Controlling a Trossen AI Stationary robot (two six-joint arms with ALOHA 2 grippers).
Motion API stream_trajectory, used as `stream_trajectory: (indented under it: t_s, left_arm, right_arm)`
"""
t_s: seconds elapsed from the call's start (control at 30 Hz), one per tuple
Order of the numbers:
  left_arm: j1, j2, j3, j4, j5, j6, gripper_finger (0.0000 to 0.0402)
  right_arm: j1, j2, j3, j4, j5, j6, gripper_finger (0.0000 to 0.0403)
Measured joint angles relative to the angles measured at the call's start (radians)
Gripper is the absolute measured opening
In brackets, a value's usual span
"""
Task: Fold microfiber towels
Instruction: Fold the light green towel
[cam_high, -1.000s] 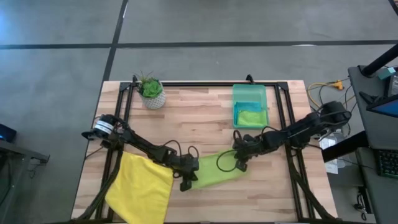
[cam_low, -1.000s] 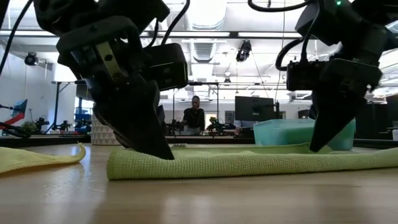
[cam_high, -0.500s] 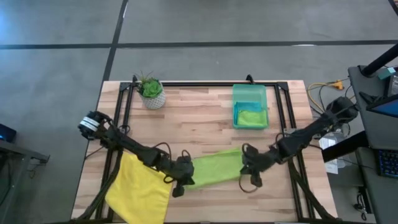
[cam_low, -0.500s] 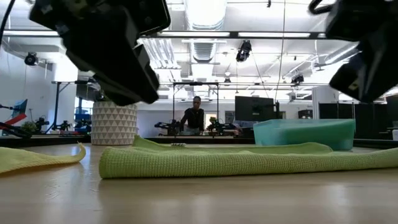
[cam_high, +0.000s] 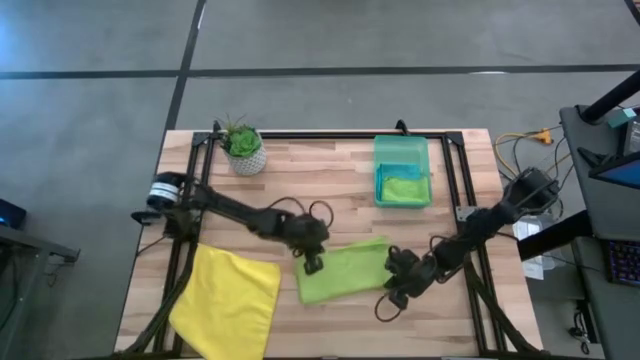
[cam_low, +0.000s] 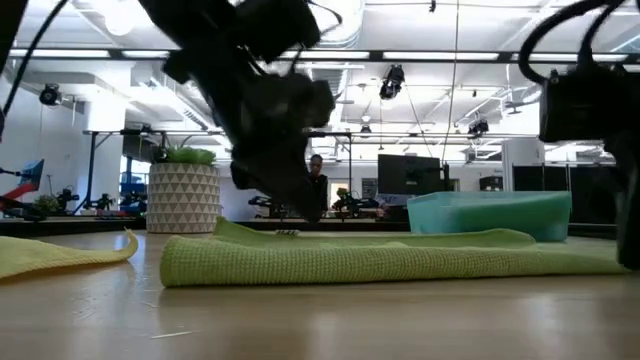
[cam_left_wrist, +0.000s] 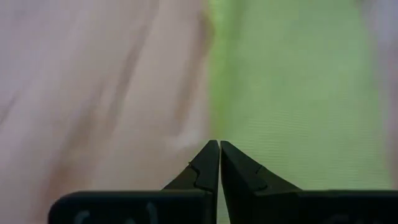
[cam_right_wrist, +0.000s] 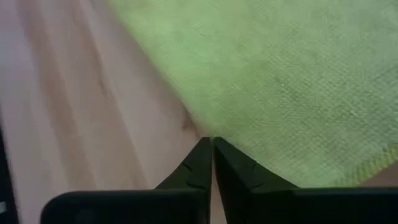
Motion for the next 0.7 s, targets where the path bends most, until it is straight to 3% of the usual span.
stream_trajectory:
  t_s: [0.2, 0.37, 0.5, 0.7]
  left_arm:
    - [0.016, 0.042, 0.010, -0.088, 0.132, 0.023, 0.0000]
    - [-0.092, 0.041, 0.010, -0.100, 0.178, -0.025, 0.0000]
    - [-0.199, 0.044, 0.008, -0.092, 0.151, -0.144, 0.0000]
    - [-0.317, 0.054, 0.007, 0.016, 0.173, -0.244, 0.0000]
  right_arm:
    - [-0.015, 0.014, 0.006, -0.048, 0.033, -0.010, 0.0009]
    - [-0.074, -0.003, 0.003, -0.075, 0.051, -0.120, 0.0009]
    - [-0.137, -0.015, 0.002, -0.102, 0.050, -0.218, 0.0009]
    - [-0.270, -0.037, -0.001, -0.124, 0.047, -0.370, 0.0009]
